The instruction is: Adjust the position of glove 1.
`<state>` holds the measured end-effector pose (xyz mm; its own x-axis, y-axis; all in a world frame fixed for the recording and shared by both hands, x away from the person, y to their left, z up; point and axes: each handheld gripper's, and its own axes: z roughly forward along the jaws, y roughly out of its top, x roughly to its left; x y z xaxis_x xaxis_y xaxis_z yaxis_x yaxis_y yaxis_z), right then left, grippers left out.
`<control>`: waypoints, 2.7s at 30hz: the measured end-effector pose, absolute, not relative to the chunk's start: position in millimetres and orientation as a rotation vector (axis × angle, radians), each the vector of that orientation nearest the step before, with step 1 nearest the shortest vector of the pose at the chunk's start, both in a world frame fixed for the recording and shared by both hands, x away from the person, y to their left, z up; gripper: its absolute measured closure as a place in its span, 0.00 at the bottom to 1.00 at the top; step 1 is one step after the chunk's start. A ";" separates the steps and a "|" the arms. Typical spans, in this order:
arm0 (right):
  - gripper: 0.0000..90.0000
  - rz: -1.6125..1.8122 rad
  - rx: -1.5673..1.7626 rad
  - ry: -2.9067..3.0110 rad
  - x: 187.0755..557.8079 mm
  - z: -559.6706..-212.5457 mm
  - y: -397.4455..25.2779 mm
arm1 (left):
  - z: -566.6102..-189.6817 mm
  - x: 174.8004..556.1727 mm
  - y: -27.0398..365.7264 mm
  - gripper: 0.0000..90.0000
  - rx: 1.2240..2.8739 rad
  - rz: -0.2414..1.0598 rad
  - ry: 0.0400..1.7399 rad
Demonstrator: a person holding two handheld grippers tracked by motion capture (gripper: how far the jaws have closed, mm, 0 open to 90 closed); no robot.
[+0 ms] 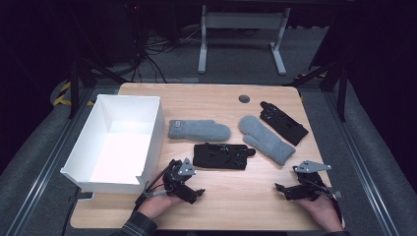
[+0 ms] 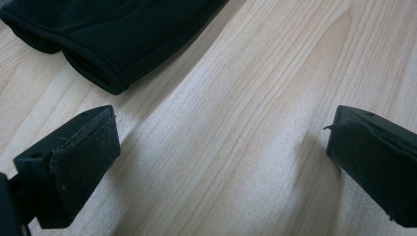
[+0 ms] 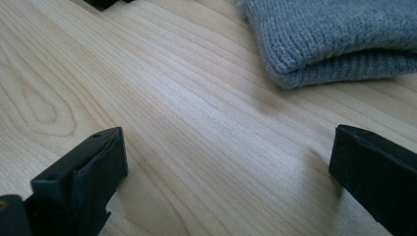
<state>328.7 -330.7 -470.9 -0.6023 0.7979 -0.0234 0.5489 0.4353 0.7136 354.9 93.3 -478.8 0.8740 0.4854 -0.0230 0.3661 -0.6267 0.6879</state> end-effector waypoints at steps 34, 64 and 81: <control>0.33 1.035 1.086 2.315 413.4 -424.0 -325.8 | -478.7 355.2 93.3 0.00 2.315 0.212 0.609; 0.79 0.957 1.103 2.414 456.5 -445.3 -312.0 | -478.8 355.9 92.7 0.00 2.314 0.217 0.610; 0.97 1.094 1.093 2.334 440.7 -421.9 -318.6 | -478.8 355.9 92.7 0.00 2.313 0.217 0.611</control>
<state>440.7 -318.6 -421.9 -0.6464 0.7628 0.0170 0.5011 0.4076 0.7633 355.9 92.7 -478.8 0.8735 0.4864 -0.0203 0.3649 -0.6266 0.6887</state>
